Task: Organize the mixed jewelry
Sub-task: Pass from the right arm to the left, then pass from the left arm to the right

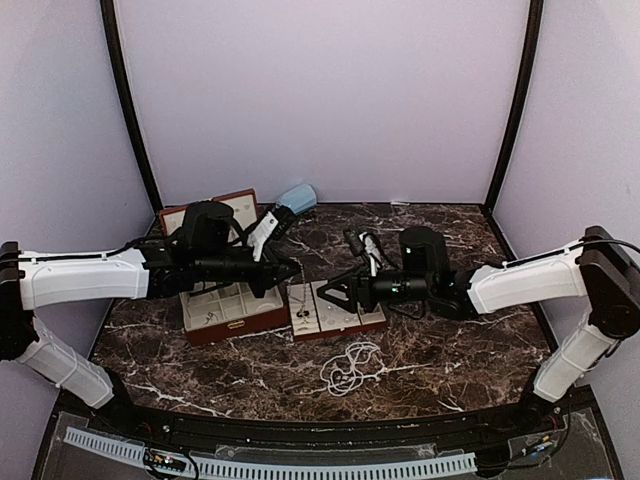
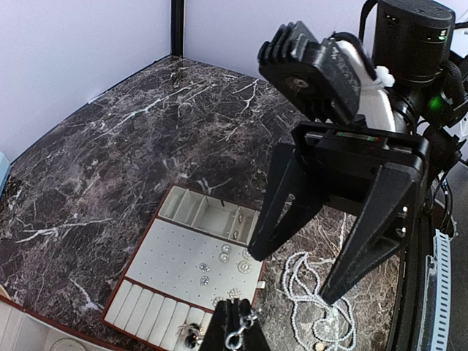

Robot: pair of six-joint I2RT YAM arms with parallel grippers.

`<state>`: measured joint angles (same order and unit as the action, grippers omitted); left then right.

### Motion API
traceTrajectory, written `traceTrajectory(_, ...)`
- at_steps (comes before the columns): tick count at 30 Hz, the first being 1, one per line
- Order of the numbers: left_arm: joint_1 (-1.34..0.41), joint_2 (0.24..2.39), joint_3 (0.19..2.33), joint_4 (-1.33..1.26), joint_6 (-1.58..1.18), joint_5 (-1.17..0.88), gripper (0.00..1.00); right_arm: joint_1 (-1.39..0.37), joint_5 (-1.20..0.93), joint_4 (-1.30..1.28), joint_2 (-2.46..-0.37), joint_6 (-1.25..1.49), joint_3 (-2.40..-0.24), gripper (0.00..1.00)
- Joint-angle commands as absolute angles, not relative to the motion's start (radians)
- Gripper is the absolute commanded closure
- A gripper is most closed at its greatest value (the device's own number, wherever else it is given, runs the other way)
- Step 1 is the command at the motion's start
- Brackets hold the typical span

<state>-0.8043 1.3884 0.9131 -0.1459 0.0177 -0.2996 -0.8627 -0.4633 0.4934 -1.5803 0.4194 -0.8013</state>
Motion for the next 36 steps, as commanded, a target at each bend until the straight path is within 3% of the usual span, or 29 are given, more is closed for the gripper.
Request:
traceTrajectory(1, -0.805, 1.382, 0.957, -0.07, 0.045, -0.312, 1.0, -0.924, -0.358, 0.546, -1.547, 0.361, -0.831, 0.44)
traceTrajectory(7, -0.805, 1.362, 0.956, -0.044, 0.053, -0.304, 1.0, -0.978, -0.284, 0.55, -1.586, 0.342, -0.867, 0.5)
traceTrajectory(14, -0.805, 1.349, 0.959, -0.037, 0.047, -0.31, 1.0, -1.017, -0.249, 0.572, -1.655, 0.323, -0.93, 0.67)
traceTrajectory(27, -0.805, 1.319, 0.945, -0.04, 0.044, -0.3, 1.0, -1.022, -0.152, 0.61, -1.741, 0.333, -0.976, 0.75)
traceTrajectory(36, -0.805, 1.31, 0.943, -0.039, 0.04, -0.285, 1.0, -1.022, -0.142, 0.627, -1.751, 0.335, -0.995, 0.7)
